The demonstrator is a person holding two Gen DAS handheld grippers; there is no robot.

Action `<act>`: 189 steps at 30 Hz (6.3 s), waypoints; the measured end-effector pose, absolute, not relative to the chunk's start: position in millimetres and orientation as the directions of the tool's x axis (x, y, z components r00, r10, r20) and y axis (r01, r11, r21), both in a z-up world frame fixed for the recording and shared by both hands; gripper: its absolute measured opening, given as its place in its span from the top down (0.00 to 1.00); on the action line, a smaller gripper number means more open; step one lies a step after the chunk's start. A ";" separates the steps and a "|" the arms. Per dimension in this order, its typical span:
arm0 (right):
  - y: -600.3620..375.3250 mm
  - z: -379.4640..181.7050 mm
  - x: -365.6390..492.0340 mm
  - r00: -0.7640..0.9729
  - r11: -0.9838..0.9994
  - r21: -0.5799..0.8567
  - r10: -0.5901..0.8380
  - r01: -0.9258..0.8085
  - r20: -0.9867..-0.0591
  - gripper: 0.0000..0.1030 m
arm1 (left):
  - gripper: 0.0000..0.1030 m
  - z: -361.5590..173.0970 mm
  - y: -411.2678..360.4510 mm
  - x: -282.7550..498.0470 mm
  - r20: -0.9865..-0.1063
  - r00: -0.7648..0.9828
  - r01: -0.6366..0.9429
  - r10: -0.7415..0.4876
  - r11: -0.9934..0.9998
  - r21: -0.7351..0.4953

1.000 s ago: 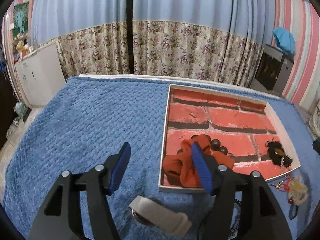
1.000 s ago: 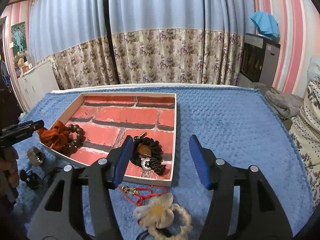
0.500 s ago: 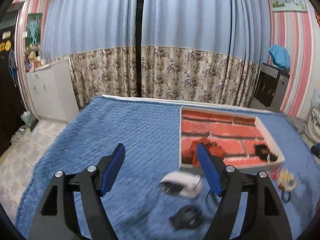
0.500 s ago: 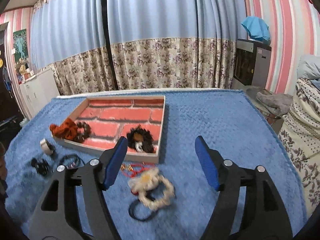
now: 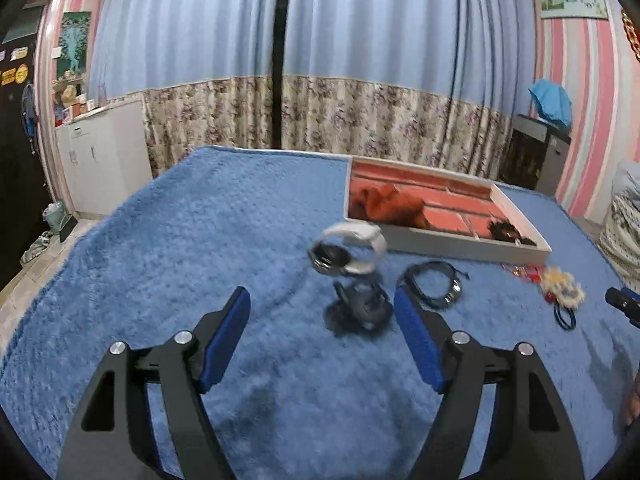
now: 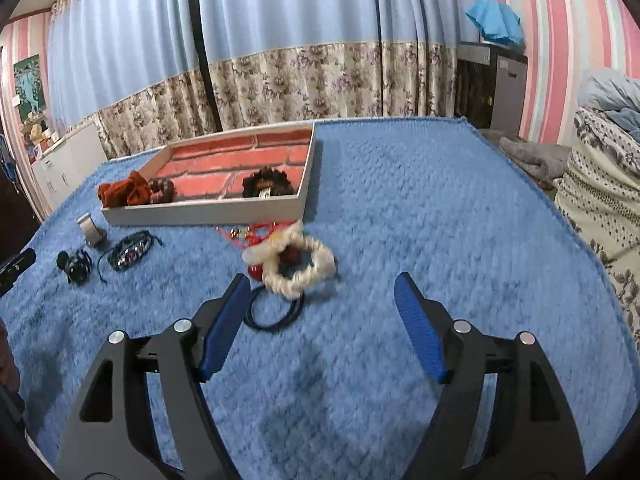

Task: Organize jewelry
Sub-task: 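Withdraw both tools from the tray toward the white watch and remaining jewelry, then grasp the black hair tie with the left tool while the right tool grasps the cream scrunchie, then carry the black hair tie and cream scrunchie into the tray and open both tools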

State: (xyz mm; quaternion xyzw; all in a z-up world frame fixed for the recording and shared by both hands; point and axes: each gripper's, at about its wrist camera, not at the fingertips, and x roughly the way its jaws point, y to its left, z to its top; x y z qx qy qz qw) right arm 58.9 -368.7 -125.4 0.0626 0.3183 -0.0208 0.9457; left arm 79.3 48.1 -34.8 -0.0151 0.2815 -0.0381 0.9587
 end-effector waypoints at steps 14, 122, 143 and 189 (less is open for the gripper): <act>-368.1 -133.6 74.4 0.775 0.993 0.098 0.006 0.073 -0.631 0.32 | 0.29 -48.9 39.8 91.8 -0.567 0.819 0.073 -0.083 0.997 -0.040; -351.2 -51.9 128.7 0.868 0.995 0.096 0.062 -0.017 -0.492 0.90 | 0.52 17.4 8.7 169.2 -0.496 0.856 0.163 -0.143 0.987 -0.003; -338.5 -38.1 220.3 0.884 0.993 0.114 0.089 -0.040 -0.459 0.90 | 0.52 13.6 -17.1 278.5 -0.520 0.836 0.185 -0.175 0.982 -0.033; -348.3 -123.4 267.7 0.812 0.991 0.131 0.066 0.013 -0.580 0.68 | 0.50 -60.0 -22.4 319.2 -0.650 0.743 0.167 -0.160 0.985 -0.051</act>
